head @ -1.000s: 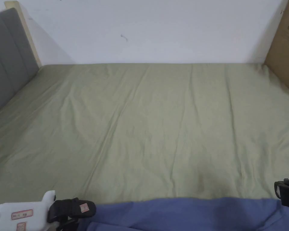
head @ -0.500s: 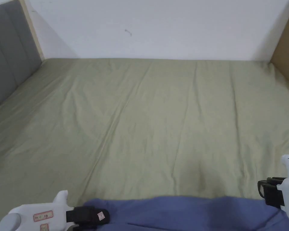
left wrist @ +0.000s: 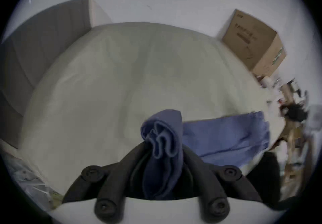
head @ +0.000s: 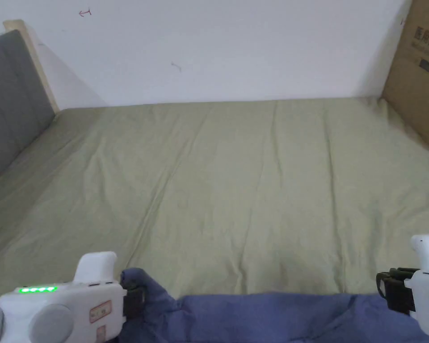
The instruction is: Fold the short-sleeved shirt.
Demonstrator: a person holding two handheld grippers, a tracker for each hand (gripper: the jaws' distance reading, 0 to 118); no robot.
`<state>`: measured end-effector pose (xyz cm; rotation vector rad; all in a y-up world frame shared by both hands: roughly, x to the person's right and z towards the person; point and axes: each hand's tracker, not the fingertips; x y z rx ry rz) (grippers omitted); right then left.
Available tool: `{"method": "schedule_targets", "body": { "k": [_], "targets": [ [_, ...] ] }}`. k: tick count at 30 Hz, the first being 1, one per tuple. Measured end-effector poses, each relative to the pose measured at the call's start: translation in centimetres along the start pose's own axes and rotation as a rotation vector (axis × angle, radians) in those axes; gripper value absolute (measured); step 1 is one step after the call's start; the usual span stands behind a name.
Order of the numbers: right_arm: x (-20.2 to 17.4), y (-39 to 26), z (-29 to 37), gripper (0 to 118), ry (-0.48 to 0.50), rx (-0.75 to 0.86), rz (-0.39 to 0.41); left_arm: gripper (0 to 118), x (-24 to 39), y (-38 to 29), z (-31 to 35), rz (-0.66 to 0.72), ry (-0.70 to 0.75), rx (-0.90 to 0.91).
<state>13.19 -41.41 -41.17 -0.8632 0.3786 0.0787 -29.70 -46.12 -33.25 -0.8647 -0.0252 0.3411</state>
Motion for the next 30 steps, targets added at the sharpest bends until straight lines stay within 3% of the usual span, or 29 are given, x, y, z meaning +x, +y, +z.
{"method": "schedule_targets", "body": {
  "k": [3,4,6,7,8,10,11,12,16,17,19,20,21,24,30],
  "targets": [
    [0.7,-0.5,0.6,0,0.001,0.008,-0.019,6,4.6,0.0,-3.4,0.124,-0.278,-0.109],
    [1.0,-0.7,0.7,0,0.000,0.010,-0.027,6,6.3,-0.3,-5.3,0.152,-0.322,-0.165],
    [1.5,-1.1,0.8,0,-0.001,0.010,-0.044,13,8.7,-0.4,-8.3,0.079,-0.277,-0.198],
    [1.8,-1.3,0.9,0,0.000,0.007,-0.053,22,10.2,-0.6,-9.7,0.039,-0.271,-0.220],
    [2.0,-1.5,0.8,0,-0.001,0.003,-0.060,49,11.5,-0.8,-10.8,0.005,-0.264,-0.233],
    [2.3,-1.9,0.9,0,-0.003,-0.004,-0.068,102,13.5,-1.5,-12.1,0.067,-0.375,-0.304],
    [2.5,-2.0,1.0,0,-0.005,-0.006,-0.071,117,14.0,-1.5,-12.3,0.081,-0.403,-0.314],
    [2.6,-2.1,1.0,0,-0.006,-0.007,-0.072,117,14.0,-1.4,-12.0,0.101,-0.424,-0.304],
    [3.2,-2.3,1.2,0,-0.009,-0.003,-0.081,112,11.6,-0.1,-9.6,0.122,-0.377,-0.229],
    [3.3,-2.2,1.1,0,-0.008,-0.001,-0.085,91,10.7,0.2,-8.9,0.107,-0.353,-0.215],
    [3.4,-2.1,1.1,0,-0.007,0.010,-0.090,15,9.4,0.7,-7.5,0.067,-0.297,-0.177],
    [3.4,-2.1,1.1,0,-0.005,0.017,-0.091,0,9.4,0.6,-7.3,0.036,-0.242,-0.180],
    [3.4,-2.0,1.1,0,-0.002,0.023,-0.091,0,9.3,0.3,-7.2,-0.008,-0.193,-0.186],
    [3.3,-1.7,1.0,0,0.007,0.025,-0.081,0,9.9,-0.5,-8.3,-0.013,-0.303,-0.263],
    [3.2,-1.6,1.2,0,0.004,0.019,-0.070,0,14.2,-3.8,-14.5,-0.088,-0.340,-0.441]
  ]
}}
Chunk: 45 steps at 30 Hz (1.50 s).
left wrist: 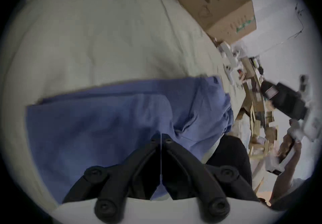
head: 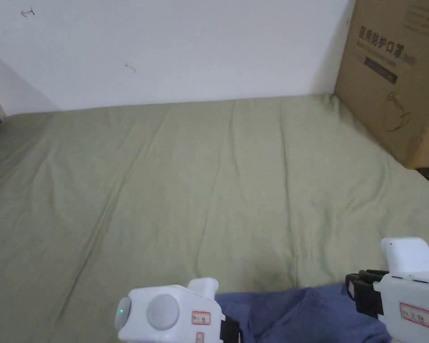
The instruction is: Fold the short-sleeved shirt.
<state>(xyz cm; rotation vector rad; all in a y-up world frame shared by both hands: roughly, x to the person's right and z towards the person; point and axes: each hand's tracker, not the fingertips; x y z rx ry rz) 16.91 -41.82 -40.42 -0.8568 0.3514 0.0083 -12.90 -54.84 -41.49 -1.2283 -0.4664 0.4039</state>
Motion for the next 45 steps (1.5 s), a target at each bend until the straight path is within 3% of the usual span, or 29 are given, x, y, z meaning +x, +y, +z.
{"method": "schedule_targets", "body": {
  "k": [6,14,15,16,17,18,19,20,27,31,33,35,37,38,39,40,41,45],
  "targets": [
    [0.3,-0.1,0.5,0,-0.023,-0.004,0.007,0,1.8,-1.0,-3.7,-0.058,-0.026,-0.027],
    [0.2,0.0,0.4,0,-0.018,-0.002,0.007,2,-4.7,-2.5,7.9,0.079,-0.290,0.228],
    [0.1,0.1,0.3,0,-0.013,-0.002,0.004,13,-6.6,-2.7,9.5,0.116,-0.330,0.238],
    [-0.1,0.1,0.1,0,-0.008,-0.005,0.003,33,-8.7,-3.0,10.8,0.155,-0.364,0.244],
    [-0.3,0.1,0.0,0,-0.004,-0.008,0.007,73,-10.6,-3.4,12.0,0.189,-0.376,0.253],
    [-0.5,0.1,-0.2,0,-0.002,-0.010,0.012,101,-12.0,-3.9,12.6,0.213,-0.371,0.256],
    [-0.8,0.1,-0.3,0,-0.001,-0.014,0.022,116,-13.5,-4.3,13.2,0.237,-0.367,0.256],
    [-1.1,0.0,-0.4,0,0.003,-0.018,0.030,118,-15.1,-4.7,13.4,0.255,-0.370,0.258],
    [-1.7,0.2,-0.7,0,-0.009,-0.036,0.061,118,-20.0,-5.9,9.8,0.379,-0.441,0.255],
    [-1.9,0.5,-0.7,0,-0.015,-0.053,0.071,118,-20.6,-5.3,5.9,0.492,-0.721,0.291],
    [-1.9,0.6,-0.6,0,-0.018,-0.057,0.086,118,-20.9,-4.5,3.5,0.533,-0.837,0.227],
    [-2.1,0.9,-0.6,0,-0.024,-0.058,0.101,116,-20.0,-4.1,2.1,0.442,-0.797,0.188],
    [-2.2,1.0,-0.6,0,-0.025,-0.062,0.105,101,-20.5,-4.1,1.7,0.427,-0.792,0.203],
    [-2.2,1.1,-0.7,0,-0.022,-0.064,0.104,65,-21.2,-4.4,1.0,0.472,-0.757,0.198],
    [-2.3,1.1,-0.7,0,-0.016,-0.067,0.102,16,-21.9,-4.8,0.1,0.525,-0.678,0.177],
    [-2.3,1.2,-0.9,0,-0.008,-0.070,0.099,7,-22.5,-5.4,-0.2,0.524,-0.548,0.156],
    [-2.3,1.2,-1.1,0,-0.002,-0.074,0.100,7,-21.4,-5.0,0.8,0.456,-0.669,0.223],
    [-2.7,1.2,-1.6,0,0.001,-0.083,0.104,7,-19.7,-4.3,2.1,0.414,-0.514,0.202]
  ]
}}
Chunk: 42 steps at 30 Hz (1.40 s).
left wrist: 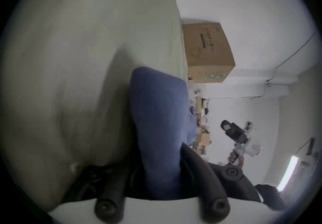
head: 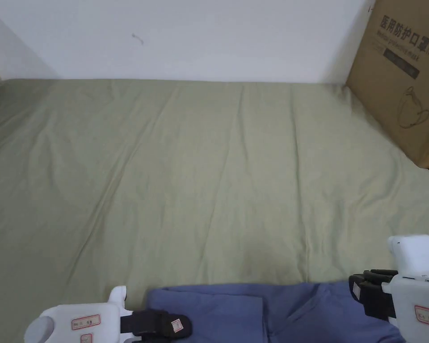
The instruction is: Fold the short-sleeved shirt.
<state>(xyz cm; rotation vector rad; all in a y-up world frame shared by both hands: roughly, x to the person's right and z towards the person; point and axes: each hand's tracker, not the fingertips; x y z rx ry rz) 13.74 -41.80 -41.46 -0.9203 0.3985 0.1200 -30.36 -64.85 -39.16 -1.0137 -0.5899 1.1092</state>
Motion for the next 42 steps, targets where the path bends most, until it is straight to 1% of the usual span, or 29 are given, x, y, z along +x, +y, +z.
{"method": "schedule_targets", "body": {
  "k": [1,3,4,6,8,10,12,13,15,18,20,23,26,27,28,29,30,31,32,33,35,36,37,38,39,40,41,42],
  "targets": [
    [-0.1,0.0,0.0,0,0.008,0.001,-0.001,7,1.3,-0.1,0.4,-0.062,0.081,0.008],
    [-0.3,0.2,0.2,0,0.023,0.008,0.000,7,4.3,-0.9,1.8,-0.181,0.182,0.025],
    [-0.4,0.3,0.4,0,0.031,0.012,0.003,7,6.1,-1.4,2.7,-0.251,0.262,0.046],
    [-0.6,0.4,0.5,0,0.039,0.022,0.011,7,9.1,-2.0,4.7,-0.369,0.483,0.102],
    [-0.7,0.4,0.7,0,0.050,0.028,0.015,7,11.5,-2.7,7.1,-0.433,0.689,0.155],
    [-0.9,0.2,1.0,0,0.065,0.037,0.017,7,13.9,-3.5,8.5,-0.552,0.979,0.195],
    [-1.0,0.0,1.3,0,0.076,0.045,0.022,7,15.3,-4.3,9.1,-0.681,1.159,0.207],
    [-1.0,-0.1,1.4,0,0.080,0.048,0.025,7,15.9,-4.5,9.2,-0.708,1.194,0.202],
    [-0.9,-0.4,1.6,0,0.084,0.053,0.033,7,16.7,-4.5,9.0,-0.659,1.122,0.192],
    [-0.4,-0.8,2.0,0,0.086,0.054,0.031,7,18.2,-4.7,7.0,-0.538,0.844,0.203],
    [0.2,-1.0,2.2,0,0.083,0.054,0.017,7,19.1,-4.6,4.2,-0.493,0.709,0.172],
    [1.0,-1.3,2.5,0,0.072,0.051,0.002,7,19.5,-4.4,-1.3,-0.459,0.586,0.067],
    [1.7,-1.6,2.9,0,0.057,0.048,-0.008,9,19.4,-3.9,-6.5,-0.395,0.511,-0.037],
    [1.9,-1.7,2.9,0,0.054,0.047,-0.011,14,19.4,-3.8,-7.9,-0.391,0.520,-0.049],
    [2.1,-1.8,2.9,0,0.050,0.046,-0.014,27,19.4,-3.8,-9.1,-0.402,0.505,-0.056],
    [2.2,-1.8,2.9,0,0.047,0.045,-0.016,63,19.4,-3.9,-9.8,-0.417,0.456,-0.045],
    [2.3,-1.9,2.8,0,0.039,0.045,-0.016,93,19.3,-3.9,-10.4,-0.407,0.404,-0.049],
    [2.3,-1.9,2.7,0,0.025,0.044,-0.011,112,19.4,-4.1,-10.9,-0.388,0.369,-0.079],
    [2.3,-2.0,2.6,0,0.018,0.044,-0.007,117,19.5,-4.2,-11.0,-0.376,0.366,-0.085],
    [2.4,-2.0,2.5,0,0.018,0.043,-0.007,115,19.7,-4.3,-10.6,-0.388,0.362,-0.065],
    [2.5,-2.0,2.3,0,0.032,0.042,-0.017,115,20.2,-4.4,-9.7,-0.418,0.380,-0.050],
    [2.5,-2.0,2.2,0,0.038,0.043,-0.021,114,20.3,-4.3,-9.2,-0.435,0.416,-0.046],
    [2.4,-2.0,2.0,0,0.043,0.044,-0.024,110,20.3,-4.3,-8.4,-0.457,0.462,-0.035],
    [2.4,-2.0,2.0,0,0.046,0.048,-0.024,92,20.4,-4.2,-7.6,-0.479,0.489,-0.022],
    [2.2,-1.9,1.9,0,0.048,0.054,-0.024,59,20.6,-4.2,-6.8,-0.491,0.493,-0.014],
    [2.1,-1.9,1.9,0,0.051,0.061,-0.024,17,20.8,-4.1,-6.1,-0.495,0.484,-0.007],
    [2.0,-1.8,1.9,0,0.055,0.070,-0.026,0,20.9,-4.0,-5.7,-0.496,0.479,-0.006],
    [2.0,-1.8,1.9,0,0.059,0.079,-0.029,0,21.0,-3.9,-5.6,-0.500,0.482,-0.006]
  ]
}}
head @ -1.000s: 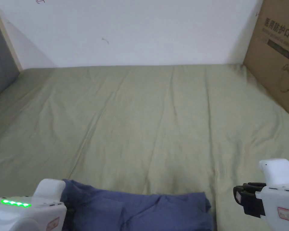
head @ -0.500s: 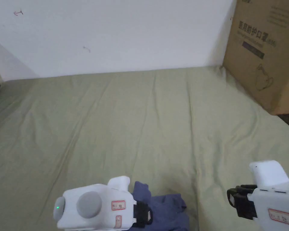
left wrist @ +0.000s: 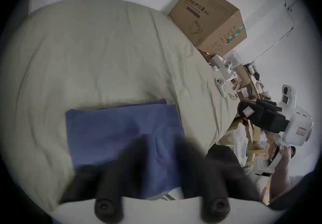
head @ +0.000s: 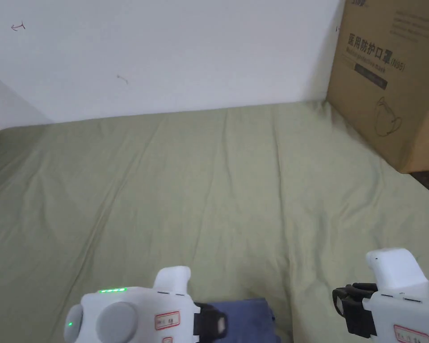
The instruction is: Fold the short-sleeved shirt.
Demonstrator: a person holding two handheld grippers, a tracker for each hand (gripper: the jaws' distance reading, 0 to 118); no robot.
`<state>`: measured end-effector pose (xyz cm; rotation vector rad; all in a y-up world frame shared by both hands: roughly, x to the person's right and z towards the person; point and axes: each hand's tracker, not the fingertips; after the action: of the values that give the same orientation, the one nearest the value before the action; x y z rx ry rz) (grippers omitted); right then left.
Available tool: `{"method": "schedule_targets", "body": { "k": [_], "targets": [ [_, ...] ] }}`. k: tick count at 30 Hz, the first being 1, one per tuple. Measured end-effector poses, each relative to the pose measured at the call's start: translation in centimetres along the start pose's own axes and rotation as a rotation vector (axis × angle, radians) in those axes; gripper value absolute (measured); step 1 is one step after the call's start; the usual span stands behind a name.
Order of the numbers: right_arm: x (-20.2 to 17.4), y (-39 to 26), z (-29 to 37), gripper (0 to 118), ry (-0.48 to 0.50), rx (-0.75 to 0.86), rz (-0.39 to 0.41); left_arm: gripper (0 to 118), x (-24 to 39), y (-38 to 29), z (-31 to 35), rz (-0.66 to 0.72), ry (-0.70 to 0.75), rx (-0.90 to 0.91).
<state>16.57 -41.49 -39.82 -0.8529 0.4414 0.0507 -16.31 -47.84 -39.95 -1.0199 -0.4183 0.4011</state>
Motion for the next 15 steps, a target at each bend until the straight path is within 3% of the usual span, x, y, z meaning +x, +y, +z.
{"method": "schedule_targets", "body": {
  "k": [5,12,15],
  "targets": [
    [-0.1,0.1,0.2,0,0.001,0.034,-0.007,0,1.3,0.1,-1.8,-0.017,-0.027,-0.036],
    [1.2,-0.2,0.6,0,-0.035,0.026,-0.018,0,2.4,-1.5,-11.3,-0.078,0.043,-0.280],
    [1.7,-0.5,0.5,0,-0.053,0.013,-0.027,0,2.3,-1.1,-12.7,0.004,-0.038,-0.272]
  ]
}}
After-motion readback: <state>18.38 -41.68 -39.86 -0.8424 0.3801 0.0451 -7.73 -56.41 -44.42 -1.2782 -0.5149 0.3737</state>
